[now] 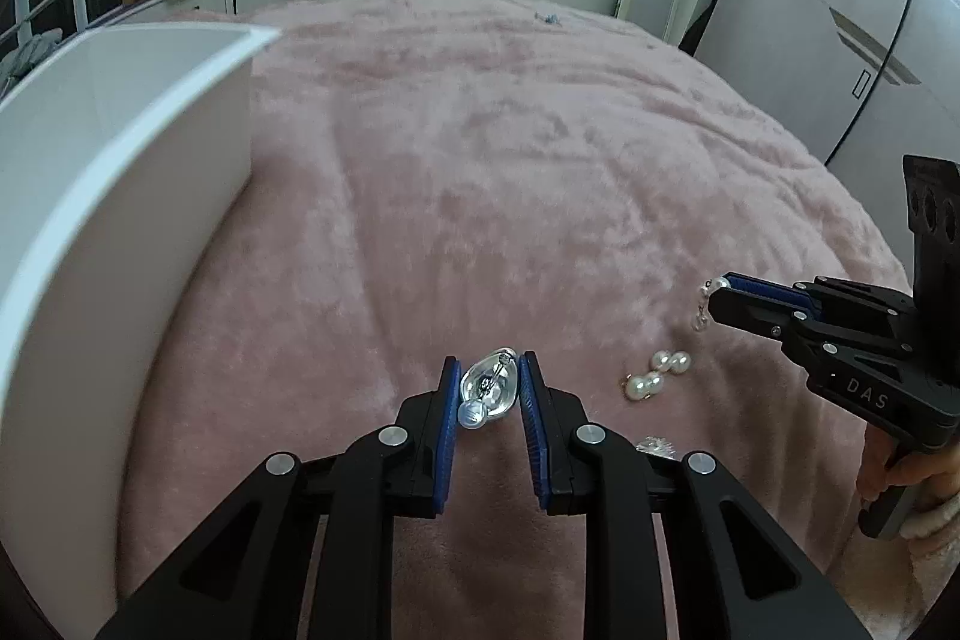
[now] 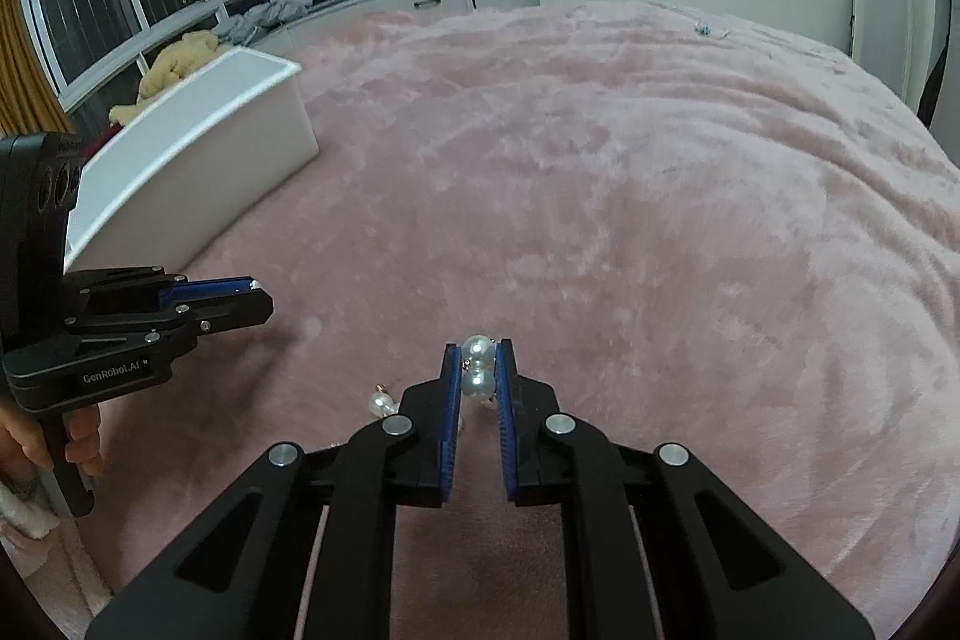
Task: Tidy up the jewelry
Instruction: 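Carry the pendant and pearl earring over the white box with both tools, then open both tools to drop the pendant and earring into the box, then withdraw both tools toward the starburst brooch and last pearl earring, then grasp the silver starburst brooch with the left tool while the right tool grasps the pearl earring, then carry the brooch and pearl earring over the white box with both tools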
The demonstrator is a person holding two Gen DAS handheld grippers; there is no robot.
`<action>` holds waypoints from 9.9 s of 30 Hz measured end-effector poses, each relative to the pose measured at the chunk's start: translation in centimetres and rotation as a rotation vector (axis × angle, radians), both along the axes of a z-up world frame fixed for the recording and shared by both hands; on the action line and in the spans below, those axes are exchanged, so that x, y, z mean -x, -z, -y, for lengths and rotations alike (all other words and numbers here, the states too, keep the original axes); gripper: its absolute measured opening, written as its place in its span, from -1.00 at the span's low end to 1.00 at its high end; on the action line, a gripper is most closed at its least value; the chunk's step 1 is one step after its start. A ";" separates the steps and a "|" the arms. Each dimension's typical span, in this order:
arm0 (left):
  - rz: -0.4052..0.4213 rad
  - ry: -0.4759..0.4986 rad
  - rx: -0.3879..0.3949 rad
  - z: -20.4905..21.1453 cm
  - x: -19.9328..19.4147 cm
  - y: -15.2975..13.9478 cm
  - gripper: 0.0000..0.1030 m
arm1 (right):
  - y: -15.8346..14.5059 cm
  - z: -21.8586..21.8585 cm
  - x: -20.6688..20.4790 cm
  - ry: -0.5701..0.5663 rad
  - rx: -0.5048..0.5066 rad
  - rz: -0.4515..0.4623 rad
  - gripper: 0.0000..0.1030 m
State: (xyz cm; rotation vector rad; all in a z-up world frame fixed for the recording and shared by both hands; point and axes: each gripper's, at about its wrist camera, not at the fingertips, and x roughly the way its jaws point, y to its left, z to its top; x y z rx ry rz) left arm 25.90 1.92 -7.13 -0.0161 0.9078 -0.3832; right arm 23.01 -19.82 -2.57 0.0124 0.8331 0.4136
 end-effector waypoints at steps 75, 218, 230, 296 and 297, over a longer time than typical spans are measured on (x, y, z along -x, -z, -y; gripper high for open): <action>0.159 -0.356 -0.116 -24.2 2.8 -12.0 -0.52 | -13.8 -30.9 -7.8 -0.442 -0.026 0.182 -0.74; 0.027 0.297 -0.083 5.4 4.6 3.5 -0.52 | 4.1 -0.5 0.6 -0.286 0.152 0.015 -0.77; 0.057 0.219 -0.080 1.9 4.9 0.5 -0.52 | -0.3 2.4 0.9 -0.183 0.143 0.092 -0.77; 0.142 -0.152 -0.227 -22.4 -0.3 -16.1 -0.52 | -19.0 -28.5 -6.9 -0.539 -0.051 0.299 -0.77; 0.135 -0.155 -0.218 -22.7 -0.4 -15.8 -0.52 | -18.8 -28.6 -7.2 -0.538 -0.050 0.295 -0.77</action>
